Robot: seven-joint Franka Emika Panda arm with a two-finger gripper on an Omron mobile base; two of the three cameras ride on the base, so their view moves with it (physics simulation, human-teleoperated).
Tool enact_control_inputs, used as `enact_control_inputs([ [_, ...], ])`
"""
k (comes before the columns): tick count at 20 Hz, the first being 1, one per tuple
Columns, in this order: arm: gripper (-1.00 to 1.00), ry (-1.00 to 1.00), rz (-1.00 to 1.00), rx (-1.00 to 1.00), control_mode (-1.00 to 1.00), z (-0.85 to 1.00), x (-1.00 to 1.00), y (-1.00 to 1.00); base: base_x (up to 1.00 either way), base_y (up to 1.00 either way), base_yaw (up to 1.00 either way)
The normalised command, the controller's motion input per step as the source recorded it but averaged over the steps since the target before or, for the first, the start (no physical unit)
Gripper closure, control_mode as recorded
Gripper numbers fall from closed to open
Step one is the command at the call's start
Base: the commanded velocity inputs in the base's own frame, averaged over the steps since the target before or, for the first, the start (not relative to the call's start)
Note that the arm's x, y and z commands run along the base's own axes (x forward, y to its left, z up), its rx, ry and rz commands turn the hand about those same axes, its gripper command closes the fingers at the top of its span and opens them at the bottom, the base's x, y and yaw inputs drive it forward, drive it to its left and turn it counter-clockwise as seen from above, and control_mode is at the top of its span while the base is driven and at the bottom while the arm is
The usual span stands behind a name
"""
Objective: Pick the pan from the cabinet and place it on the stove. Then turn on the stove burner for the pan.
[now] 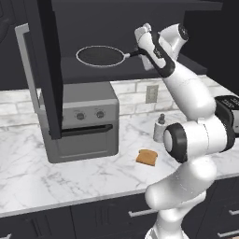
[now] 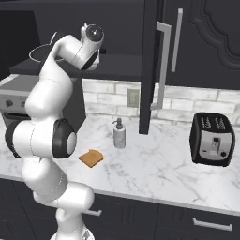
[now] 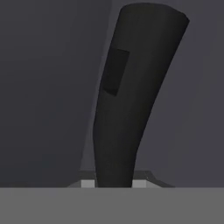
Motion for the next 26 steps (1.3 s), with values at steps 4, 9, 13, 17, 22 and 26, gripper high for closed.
enact_control_inputs([
  [4, 1.0, -0.1, -0.04, 0.01, -1.0, 0.01, -0.57, -0.05, 0.0, 0.0, 0.0],
  [9, 1.0, -0.06, -0.04, 0.0, -1.0, 0.0, -0.63, -0.04, 0.0, 0.0, 0.0],
  [13, 1.0, -0.02, -0.05, 0.0, -1.0, 0.0, -0.72, -0.07, 0.0, 0.0, 0.0],
  [17, 1.0, -0.01, -0.03, 0.0, -1.0, 0.0, -0.79, -0.14, 0.0, 0.0, 0.0],
  [22, 1.0, 0.0, -0.01, 0.0, -1.0, 0.0, -0.84, -0.25, 0.0, 0.0, 0.0],
  [26, 1.0, 0.0, 0.0, 0.0, -1.0, -0.02, -0.23, -0.1, 0.0, 0.0, 0.0],
])
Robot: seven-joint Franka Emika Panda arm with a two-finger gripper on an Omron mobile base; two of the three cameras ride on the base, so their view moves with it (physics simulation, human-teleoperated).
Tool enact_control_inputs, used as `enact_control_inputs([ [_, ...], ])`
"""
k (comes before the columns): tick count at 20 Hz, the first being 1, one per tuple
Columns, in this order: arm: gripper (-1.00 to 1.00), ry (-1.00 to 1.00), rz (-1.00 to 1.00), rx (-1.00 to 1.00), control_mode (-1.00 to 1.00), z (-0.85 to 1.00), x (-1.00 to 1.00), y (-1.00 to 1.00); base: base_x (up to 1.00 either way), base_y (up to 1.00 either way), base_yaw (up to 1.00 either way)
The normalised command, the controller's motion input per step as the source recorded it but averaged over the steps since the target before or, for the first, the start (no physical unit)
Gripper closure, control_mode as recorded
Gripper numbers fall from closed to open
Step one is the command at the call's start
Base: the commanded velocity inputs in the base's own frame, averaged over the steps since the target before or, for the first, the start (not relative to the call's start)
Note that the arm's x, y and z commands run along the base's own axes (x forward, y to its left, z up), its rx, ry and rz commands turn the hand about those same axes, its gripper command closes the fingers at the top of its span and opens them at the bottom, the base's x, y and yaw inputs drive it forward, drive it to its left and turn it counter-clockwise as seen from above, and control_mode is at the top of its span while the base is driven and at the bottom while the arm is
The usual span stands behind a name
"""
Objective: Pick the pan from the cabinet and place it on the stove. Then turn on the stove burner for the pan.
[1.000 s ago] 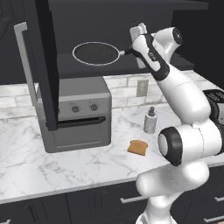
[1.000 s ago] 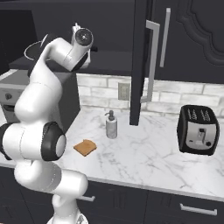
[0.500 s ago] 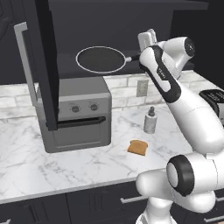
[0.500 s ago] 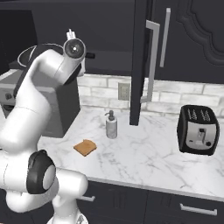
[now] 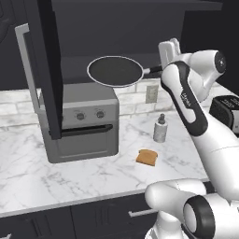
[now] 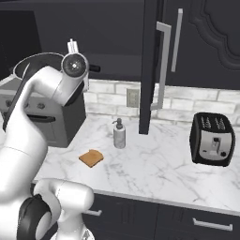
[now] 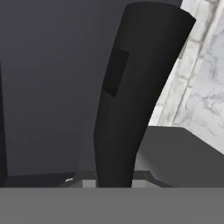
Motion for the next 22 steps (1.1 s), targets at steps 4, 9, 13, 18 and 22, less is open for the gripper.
enact_control_inputs([
  [4, 1.0, -0.03, 0.0, 0.0, -1.0, 0.0, -0.05, -0.03, 0.0, 0.0, 0.0],
  [9, 1.0, -0.05, -0.02, 0.0, -1.0, 0.0, -0.34, -0.23, 0.0, 0.0, 0.0],
  [13, 1.0, -0.02, -0.02, 0.0, -1.0, 0.0, -0.38, -0.2, 0.0, 0.0, 0.0],
  [18, 1.0, -0.01, -0.02, 0.0, -1.0, 0.0, -0.37, -0.1, 0.0, 0.0, 0.0],
  [22, 1.0, 0.0, -0.02, 0.0, -1.0, 0.0, -0.28, 0.0, 0.0, 0.0, 0.0],
])
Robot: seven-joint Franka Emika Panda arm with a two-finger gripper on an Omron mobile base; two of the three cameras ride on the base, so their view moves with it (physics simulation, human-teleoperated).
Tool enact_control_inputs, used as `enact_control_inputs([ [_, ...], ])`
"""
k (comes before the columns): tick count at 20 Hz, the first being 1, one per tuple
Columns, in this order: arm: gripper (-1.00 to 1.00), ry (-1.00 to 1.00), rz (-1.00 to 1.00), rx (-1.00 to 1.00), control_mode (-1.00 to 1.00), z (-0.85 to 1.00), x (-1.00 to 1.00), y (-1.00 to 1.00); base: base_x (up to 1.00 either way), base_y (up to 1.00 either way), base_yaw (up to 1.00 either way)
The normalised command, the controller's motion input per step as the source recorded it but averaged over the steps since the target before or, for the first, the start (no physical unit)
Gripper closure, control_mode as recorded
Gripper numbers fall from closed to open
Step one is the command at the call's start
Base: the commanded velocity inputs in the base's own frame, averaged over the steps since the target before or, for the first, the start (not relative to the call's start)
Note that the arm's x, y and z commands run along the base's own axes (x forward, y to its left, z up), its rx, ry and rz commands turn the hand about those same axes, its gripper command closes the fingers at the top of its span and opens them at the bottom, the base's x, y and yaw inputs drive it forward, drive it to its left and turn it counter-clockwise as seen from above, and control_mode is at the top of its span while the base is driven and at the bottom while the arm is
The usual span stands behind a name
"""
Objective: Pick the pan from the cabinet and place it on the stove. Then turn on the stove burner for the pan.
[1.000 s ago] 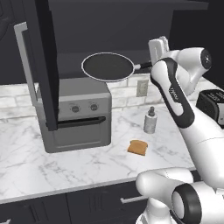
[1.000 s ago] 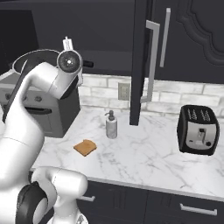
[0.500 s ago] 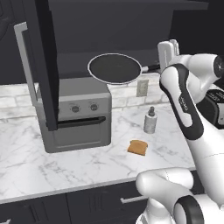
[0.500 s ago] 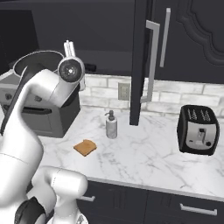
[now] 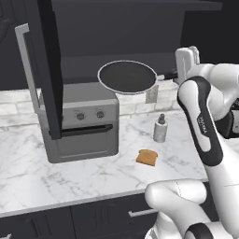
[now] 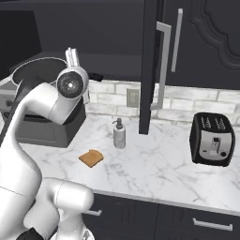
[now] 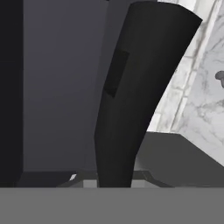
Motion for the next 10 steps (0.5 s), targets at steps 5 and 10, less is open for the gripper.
enact_control_inputs([
  [5, 1.0, 0.0, -0.01, 0.0, -1.0, -0.04, -0.37, 0.0, 0.0, 0.0, 0.0],
  [10, 1.0, 0.0, 0.0, 0.0, -1.0, -0.14, -0.47, -0.12, 0.0, 0.0, 0.0],
])
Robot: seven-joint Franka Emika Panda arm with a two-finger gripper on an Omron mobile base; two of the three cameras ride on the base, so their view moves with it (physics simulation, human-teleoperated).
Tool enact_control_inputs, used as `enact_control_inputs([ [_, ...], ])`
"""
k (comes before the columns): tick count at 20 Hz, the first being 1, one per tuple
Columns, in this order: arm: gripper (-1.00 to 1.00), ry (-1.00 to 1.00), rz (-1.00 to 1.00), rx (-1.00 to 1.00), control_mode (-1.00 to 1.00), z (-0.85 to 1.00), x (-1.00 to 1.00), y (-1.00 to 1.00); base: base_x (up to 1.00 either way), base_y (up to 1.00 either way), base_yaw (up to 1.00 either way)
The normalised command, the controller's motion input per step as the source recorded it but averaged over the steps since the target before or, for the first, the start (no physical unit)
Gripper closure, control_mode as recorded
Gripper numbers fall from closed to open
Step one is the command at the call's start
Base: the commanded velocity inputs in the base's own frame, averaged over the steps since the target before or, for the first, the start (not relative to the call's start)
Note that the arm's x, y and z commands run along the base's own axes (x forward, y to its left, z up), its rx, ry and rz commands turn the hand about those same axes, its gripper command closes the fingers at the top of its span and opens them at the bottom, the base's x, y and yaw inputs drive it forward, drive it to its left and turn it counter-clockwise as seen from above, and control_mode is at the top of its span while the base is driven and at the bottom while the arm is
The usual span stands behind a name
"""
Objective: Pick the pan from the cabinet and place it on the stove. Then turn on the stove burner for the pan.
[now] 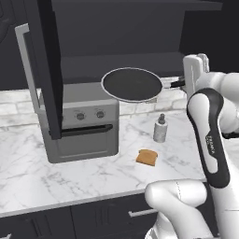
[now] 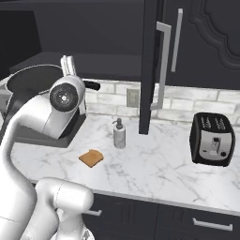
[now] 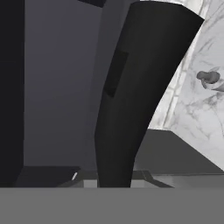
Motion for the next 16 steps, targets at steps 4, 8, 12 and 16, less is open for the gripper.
enact_control_inputs([
  [4, 1.0, 0.0, 0.0, 0.0, -1.0, -0.19, -0.47, -0.14, 0.0, 0.0, 0.0],
  [8, 1.0, 0.0, 0.0, 0.01, -1.0, -0.22, -0.47, -0.15, 0.0, 0.0, 0.0],
  [12, 1.0, 0.0, 0.0, 0.0, -1.0, -0.21, -0.35, -0.05, 0.0, 0.0, 0.0],
  [16, 1.0, 0.0, 0.0, 0.0, 1.0, -0.03, -0.05, 0.0, -0.06, 0.01, 0.03],
])
